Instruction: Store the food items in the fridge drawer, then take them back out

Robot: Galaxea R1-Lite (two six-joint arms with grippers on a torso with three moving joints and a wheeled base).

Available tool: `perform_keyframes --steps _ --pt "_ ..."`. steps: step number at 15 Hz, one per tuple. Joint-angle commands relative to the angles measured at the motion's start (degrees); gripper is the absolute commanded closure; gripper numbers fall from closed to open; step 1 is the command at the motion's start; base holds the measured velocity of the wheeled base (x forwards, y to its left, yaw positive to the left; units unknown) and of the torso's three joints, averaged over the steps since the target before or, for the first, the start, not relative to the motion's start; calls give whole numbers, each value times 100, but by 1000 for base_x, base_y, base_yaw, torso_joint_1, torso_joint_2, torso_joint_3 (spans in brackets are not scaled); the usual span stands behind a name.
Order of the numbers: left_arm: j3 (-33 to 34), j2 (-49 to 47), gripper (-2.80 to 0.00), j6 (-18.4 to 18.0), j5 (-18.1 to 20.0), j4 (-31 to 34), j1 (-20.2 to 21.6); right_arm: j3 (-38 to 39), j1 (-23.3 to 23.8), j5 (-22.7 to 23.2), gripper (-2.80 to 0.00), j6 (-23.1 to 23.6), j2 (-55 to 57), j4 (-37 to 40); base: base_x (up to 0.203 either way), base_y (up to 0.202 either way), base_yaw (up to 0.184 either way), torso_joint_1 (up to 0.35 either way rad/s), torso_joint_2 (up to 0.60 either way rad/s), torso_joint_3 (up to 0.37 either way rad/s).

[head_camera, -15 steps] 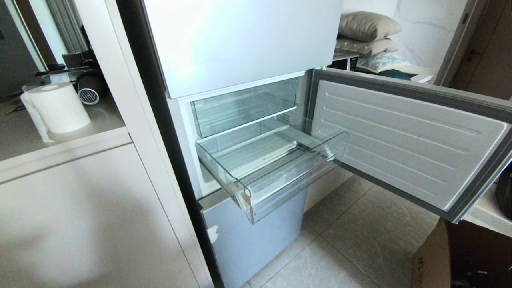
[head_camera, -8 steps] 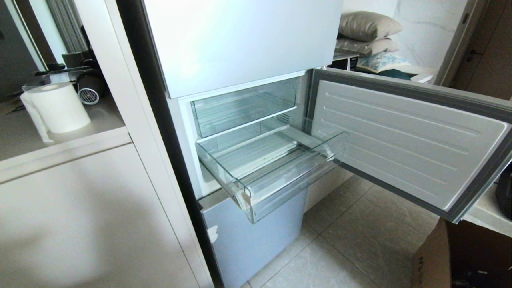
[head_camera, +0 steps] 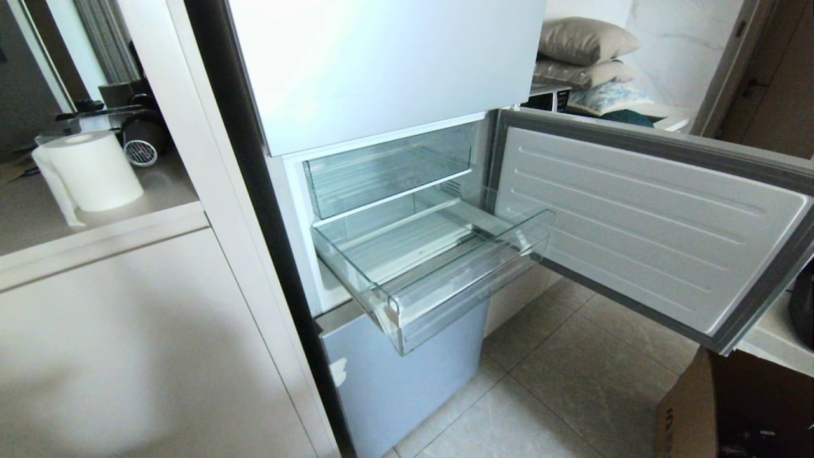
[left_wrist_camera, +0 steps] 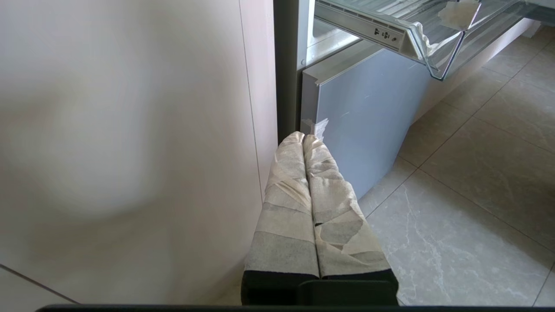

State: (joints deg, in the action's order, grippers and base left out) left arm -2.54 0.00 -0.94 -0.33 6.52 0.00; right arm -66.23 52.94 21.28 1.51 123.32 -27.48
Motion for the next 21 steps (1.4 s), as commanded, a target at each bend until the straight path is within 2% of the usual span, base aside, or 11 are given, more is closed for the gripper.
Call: perform_keyframes --steps 1,12,13,21 --pt "-1 -9 0 -3 -9 7 0 -186 -20 8 -280 7 244 -12 0 0 0 0 0 0" --pt "-1 -9 0 -3 -2 7 0 -655 -39 36 -280 -11 755 -12 0 0 0 0 0 0" --pt "-1 -9 0 -3 -2 -1 0 -650 -39 36 0 -35 748 -3 0 0 0 0 0 0" --pt "-1 -9 0 -3 -11 7 0 -362 -19 57 0 -119 148 116 0 0 0 0 0 0"
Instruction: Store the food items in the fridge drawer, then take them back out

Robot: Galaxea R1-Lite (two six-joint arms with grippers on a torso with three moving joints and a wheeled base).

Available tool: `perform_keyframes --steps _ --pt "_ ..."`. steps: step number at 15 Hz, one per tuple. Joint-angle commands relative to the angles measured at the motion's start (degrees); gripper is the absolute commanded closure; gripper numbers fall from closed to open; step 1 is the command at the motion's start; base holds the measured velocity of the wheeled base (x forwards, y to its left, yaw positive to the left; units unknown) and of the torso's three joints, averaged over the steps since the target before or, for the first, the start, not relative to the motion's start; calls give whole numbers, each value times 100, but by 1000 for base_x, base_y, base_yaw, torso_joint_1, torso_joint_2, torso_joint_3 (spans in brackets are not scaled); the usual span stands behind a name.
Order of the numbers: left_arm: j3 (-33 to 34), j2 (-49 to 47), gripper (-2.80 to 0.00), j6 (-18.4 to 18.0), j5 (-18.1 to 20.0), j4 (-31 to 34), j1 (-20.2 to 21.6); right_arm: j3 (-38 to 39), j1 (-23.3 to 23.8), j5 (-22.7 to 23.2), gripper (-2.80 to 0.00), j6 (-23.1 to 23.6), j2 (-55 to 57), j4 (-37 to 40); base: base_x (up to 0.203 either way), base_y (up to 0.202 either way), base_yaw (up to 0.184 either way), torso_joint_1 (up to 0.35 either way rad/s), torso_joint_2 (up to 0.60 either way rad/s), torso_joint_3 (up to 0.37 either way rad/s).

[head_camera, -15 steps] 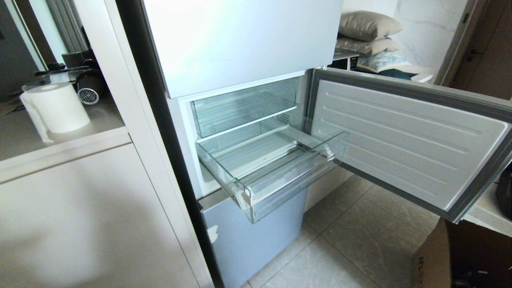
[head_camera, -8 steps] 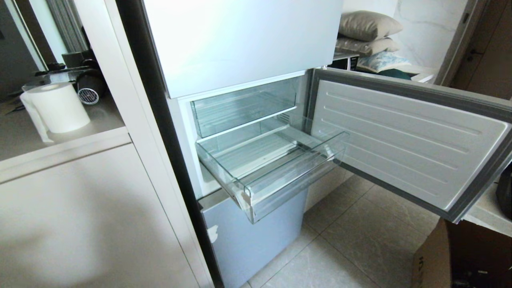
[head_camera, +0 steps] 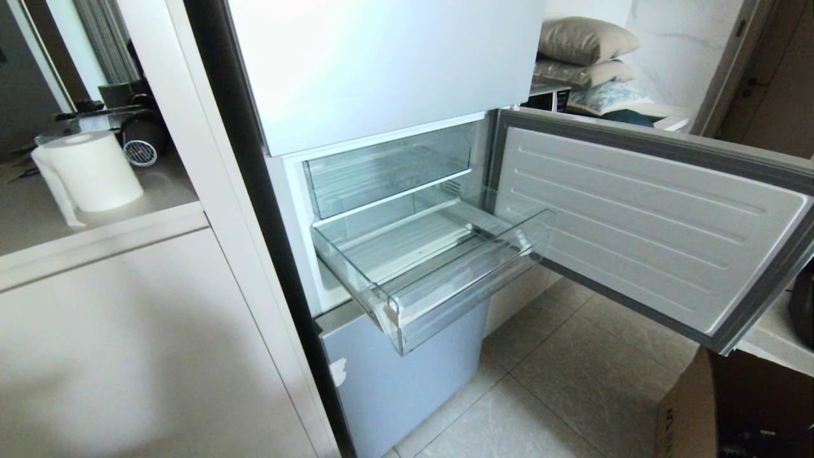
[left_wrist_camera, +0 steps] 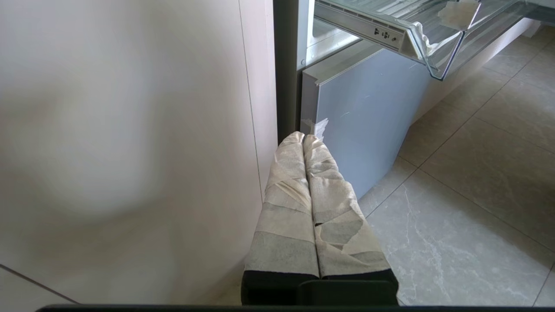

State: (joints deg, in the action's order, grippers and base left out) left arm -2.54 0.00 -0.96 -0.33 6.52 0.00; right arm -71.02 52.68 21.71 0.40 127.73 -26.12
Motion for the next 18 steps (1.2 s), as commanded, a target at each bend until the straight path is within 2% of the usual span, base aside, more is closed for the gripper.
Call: perform_keyframes --steps 1,4,7,11,13,15,18 --pt "-1 -9 0 0 -2 7 0 275 22 -2 0 -10 -523 -13 0 0 0 0 0 0" --pt "-1 -9 0 0 -2 7 0 1068 98 -32 0 32 -1603 138 0 0 0 0 0 0" --pt "-1 -9 0 0 -8 7 0 2305 156 102 0 56 -3179 322 0 0 0 0 0 0" --pt "-1 -9 0 0 -2 6 0 4040 93 849 0 512 -5287 393 0 0 0 0 0 0" --pt "-1 -9 0 0 -2 -2 0 4752 -194 1101 0 688 -6055 405 0 0 0 0 0 0" --pt "-1 -9 0 0 -2 7 0 5196 -499 1227 0 772 -6496 406 0 0 0 0 0 0" --pt "-1 -9 0 0 -2 7 0 5370 -539 1304 0 803 -6673 399 0 0 0 0 0 0"
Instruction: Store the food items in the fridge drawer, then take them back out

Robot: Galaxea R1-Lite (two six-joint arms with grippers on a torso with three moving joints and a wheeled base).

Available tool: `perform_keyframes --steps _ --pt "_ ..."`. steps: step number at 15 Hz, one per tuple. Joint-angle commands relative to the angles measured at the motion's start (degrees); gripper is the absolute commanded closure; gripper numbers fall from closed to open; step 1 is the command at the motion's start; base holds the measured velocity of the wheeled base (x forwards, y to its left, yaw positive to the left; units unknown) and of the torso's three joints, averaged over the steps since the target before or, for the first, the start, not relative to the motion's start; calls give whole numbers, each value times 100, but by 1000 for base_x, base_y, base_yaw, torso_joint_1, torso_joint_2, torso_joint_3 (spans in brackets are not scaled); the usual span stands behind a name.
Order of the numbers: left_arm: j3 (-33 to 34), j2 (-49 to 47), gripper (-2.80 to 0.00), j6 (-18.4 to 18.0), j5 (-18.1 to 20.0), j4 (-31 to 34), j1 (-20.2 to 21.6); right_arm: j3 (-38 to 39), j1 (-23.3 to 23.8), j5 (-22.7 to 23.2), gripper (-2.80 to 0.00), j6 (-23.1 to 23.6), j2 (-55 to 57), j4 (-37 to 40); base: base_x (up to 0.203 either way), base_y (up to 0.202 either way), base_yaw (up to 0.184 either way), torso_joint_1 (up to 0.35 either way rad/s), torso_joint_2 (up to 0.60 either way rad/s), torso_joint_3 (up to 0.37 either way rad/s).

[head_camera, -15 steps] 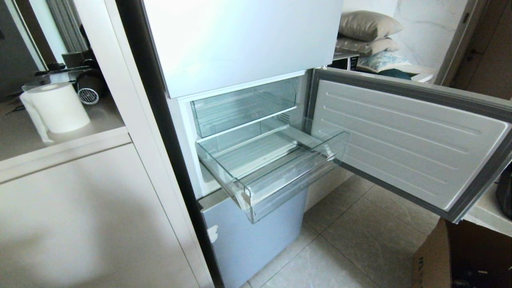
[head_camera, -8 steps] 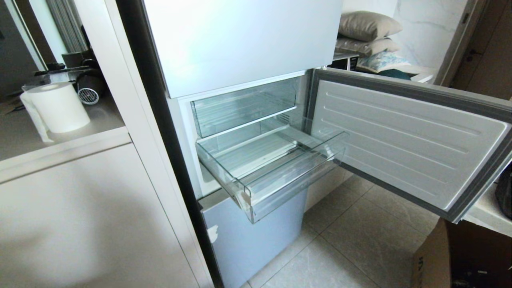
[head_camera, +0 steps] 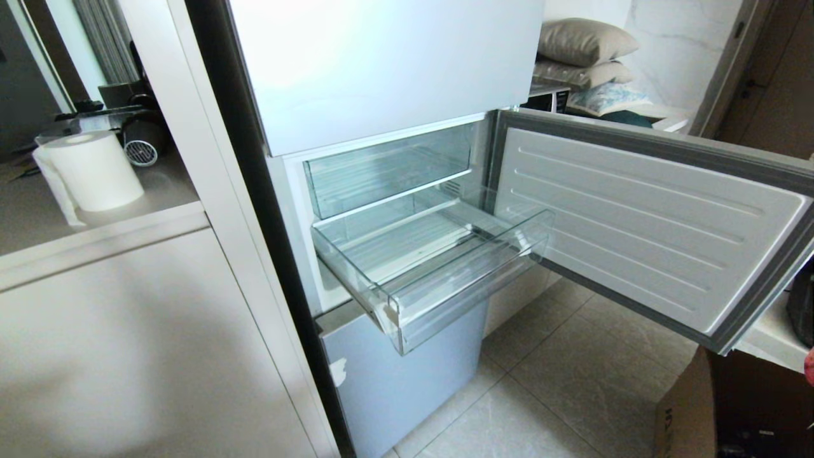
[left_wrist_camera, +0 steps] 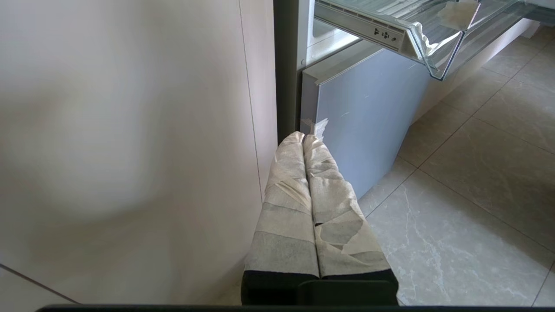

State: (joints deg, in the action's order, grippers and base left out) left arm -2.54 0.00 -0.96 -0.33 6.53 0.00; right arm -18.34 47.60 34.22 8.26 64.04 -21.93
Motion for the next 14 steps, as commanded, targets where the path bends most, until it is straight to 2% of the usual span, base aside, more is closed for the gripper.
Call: perform_keyframes --steps 1,7,14 --pt "-1 -9 0 0 -2 5 0 130 -31 102 0 20 -323 -22 0 0 0 0 0 0" --pt "-1 -9 0 0 -2 -2 0 296 -66 111 0 273 -404 -31 0 0 15 0 0 0" --pt "-1 -9 0 0 -2 2 0 183 -169 111 0 304 -393 -85 0 -9 170 2 2 3"
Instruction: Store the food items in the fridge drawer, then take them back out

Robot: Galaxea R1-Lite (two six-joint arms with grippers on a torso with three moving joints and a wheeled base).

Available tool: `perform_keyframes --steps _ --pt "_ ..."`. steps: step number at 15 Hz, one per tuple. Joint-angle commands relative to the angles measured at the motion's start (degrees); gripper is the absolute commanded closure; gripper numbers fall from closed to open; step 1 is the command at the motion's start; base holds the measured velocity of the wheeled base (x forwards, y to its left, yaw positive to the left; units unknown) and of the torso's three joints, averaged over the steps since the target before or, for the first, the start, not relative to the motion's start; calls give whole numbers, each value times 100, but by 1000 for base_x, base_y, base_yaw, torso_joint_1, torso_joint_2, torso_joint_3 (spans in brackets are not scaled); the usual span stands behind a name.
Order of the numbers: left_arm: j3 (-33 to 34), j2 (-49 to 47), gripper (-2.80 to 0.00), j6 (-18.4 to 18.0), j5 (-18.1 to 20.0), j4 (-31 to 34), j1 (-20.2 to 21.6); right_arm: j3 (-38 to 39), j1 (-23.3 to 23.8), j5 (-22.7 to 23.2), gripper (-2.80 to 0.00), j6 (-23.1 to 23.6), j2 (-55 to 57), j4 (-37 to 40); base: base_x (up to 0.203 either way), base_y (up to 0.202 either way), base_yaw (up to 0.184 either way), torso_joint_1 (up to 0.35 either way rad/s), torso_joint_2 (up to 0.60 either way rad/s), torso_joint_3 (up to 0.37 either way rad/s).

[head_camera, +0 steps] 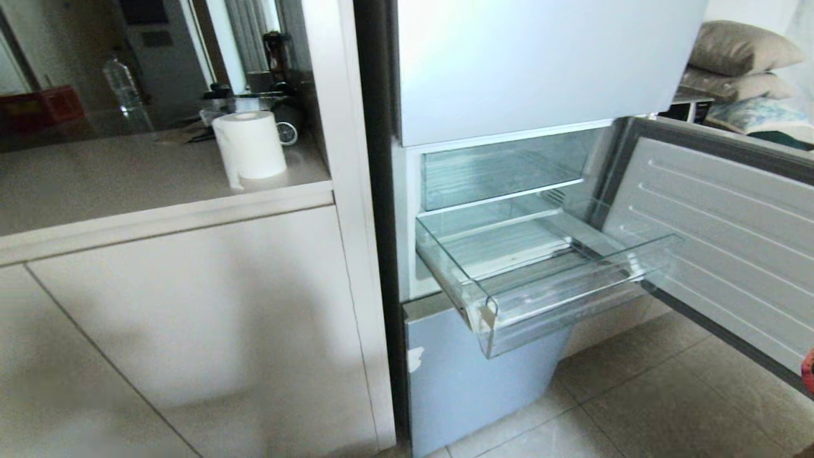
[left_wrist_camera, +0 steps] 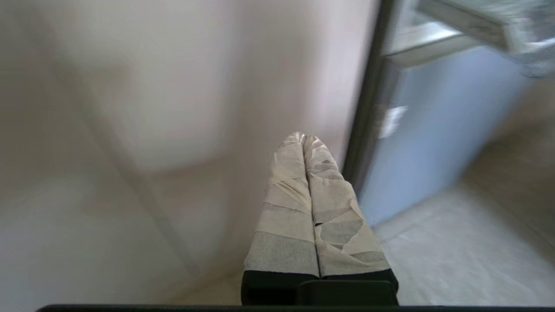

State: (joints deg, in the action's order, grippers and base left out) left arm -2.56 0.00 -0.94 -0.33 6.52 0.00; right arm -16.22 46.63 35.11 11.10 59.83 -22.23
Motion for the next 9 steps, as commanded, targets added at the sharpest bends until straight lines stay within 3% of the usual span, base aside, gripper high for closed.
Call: perform_keyframes --steps 1,6,9 --pt "1 -9 0 -3 -2 -1 0 -30 -143 15 0 17 35 -252 4 -7 166 2 2 -2" --pt "1 -9 0 -3 -11 7 0 -153 -278 30 0 -93 95 -475 0 -11 171 0 3 1" --pt "1 -9 0 -3 -2 7 0 -558 -1151 -9 0 -504 320 -410 1 -5 66 1 1 0"
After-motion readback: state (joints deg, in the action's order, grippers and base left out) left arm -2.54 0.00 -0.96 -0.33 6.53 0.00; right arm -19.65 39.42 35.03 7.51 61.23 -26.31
